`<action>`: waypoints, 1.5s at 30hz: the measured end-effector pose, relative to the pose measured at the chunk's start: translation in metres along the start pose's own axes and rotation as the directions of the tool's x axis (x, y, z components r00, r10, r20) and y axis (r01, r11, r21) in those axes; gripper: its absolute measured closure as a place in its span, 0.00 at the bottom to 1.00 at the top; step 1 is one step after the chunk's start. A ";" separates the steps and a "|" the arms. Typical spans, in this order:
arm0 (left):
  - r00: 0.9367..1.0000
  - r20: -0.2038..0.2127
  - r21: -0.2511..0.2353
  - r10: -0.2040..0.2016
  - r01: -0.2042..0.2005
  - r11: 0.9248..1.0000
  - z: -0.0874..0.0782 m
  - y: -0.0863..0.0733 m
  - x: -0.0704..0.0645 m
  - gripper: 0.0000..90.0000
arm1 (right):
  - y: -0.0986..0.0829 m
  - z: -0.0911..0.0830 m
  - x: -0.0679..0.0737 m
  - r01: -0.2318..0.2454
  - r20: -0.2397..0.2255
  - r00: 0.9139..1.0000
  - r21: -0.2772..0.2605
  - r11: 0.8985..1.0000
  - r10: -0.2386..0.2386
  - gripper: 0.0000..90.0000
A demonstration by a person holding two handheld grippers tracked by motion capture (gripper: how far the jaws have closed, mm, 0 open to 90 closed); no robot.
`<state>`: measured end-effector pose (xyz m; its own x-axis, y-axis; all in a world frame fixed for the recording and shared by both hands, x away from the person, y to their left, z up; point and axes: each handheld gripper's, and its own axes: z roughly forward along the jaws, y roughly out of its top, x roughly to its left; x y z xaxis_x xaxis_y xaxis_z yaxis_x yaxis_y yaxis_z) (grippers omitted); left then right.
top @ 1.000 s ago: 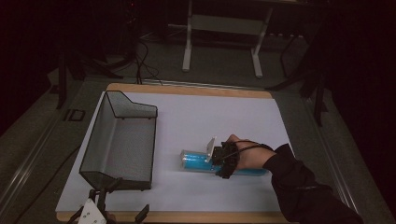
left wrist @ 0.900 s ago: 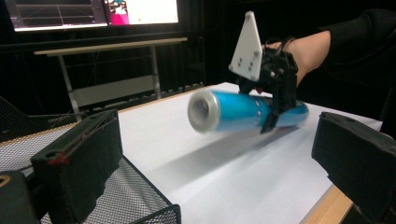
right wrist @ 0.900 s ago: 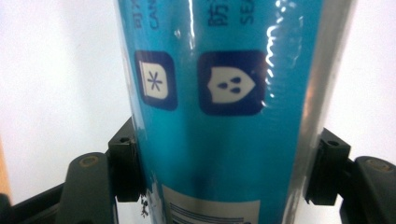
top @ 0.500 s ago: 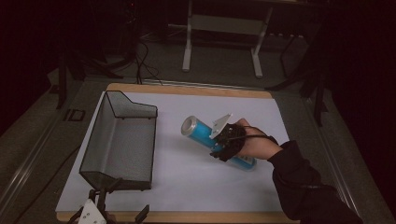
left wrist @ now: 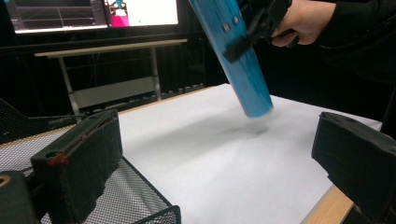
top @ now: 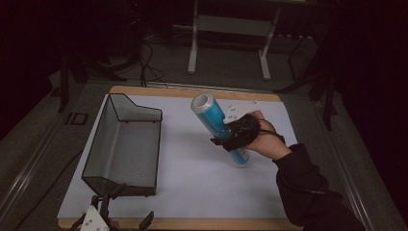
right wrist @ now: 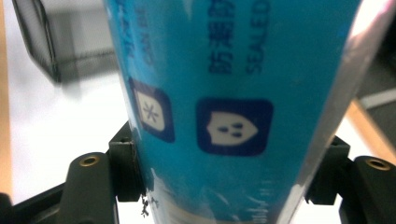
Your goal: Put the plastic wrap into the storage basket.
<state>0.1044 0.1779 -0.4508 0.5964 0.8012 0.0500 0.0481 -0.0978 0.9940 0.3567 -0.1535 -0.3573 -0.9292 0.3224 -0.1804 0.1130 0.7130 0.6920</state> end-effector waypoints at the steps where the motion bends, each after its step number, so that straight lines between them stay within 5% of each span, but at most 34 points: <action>1: 1.000 0.000 0.000 0.001 -0.001 1.000 0.000 0.000 0.000 0.02 | 0.003 -0.002 0.000 -0.001 -0.003 1.000 -0.006 1.000 0.001 0.35; 5: 1.000 0.000 -0.003 0.000 0.000 1.000 0.000 0.000 0.000 0.02 | 0.009 -0.007 -0.001 -0.020 0.010 1.000 -0.086 0.996 0.021 0.35; 7: 1.000 0.000 -0.001 0.001 -0.001 1.000 0.000 0.000 0.000 0.02 | 0.019 -0.012 -0.001 -0.045 -0.001 0.999 -0.168 0.985 0.045 0.35; 10: 1.000 0.000 -0.001 0.001 -0.001 1.000 0.000 0.000 0.000 0.02 | 0.030 -0.013 0.001 -0.050 0.006 0.999 -0.212 0.976 0.052 0.35; 19: 1.000 -0.003 -0.004 0.004 -0.004 1.000 -0.001 0.000 0.000 0.02 | 0.068 -0.002 0.012 -0.092 -0.037 0.996 -0.295 0.951 0.084 0.35; 23: 1.000 -0.003 -0.005 0.003 -0.003 1.000 -0.001 0.000 0.000 0.02 | 0.083 0.006 0.016 -0.148 -0.077 0.989 -0.330 0.932 0.130 0.35; 31: 1.000 -0.006 -0.008 0.000 0.000 1.000 -0.002 0.001 0.001 0.02 | 0.112 0.018 0.023 -0.219 -0.111 0.975 -0.347 0.912 0.192 0.35; 36: 1.000 -0.011 -0.008 0.003 -0.003 1.000 -0.002 0.001 0.000 0.02 | 0.125 0.027 0.025 -0.276 -0.138 0.961 -0.369 0.888 0.241 0.35; 42: 1.000 -0.010 -0.006 0.009 -0.009 1.000 -0.001 0.000 0.000 0.02 | 0.134 0.043 0.027 -0.353 -0.198 0.934 -0.370 0.859 0.298 0.35; 45: 1.000 -0.011 -0.008 0.011 -0.011 1.000 -0.002 0.000 0.000 0.02 | 0.137 0.057 0.028 -0.417 -0.245 0.906 -0.367 0.831 0.346 0.35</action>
<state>0.1033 0.1790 -0.4506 0.5878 0.8067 0.0618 0.0356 -0.1020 0.9941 0.3664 -0.0110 -0.3072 -0.8885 0.3863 0.2477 0.3526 0.2292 0.9073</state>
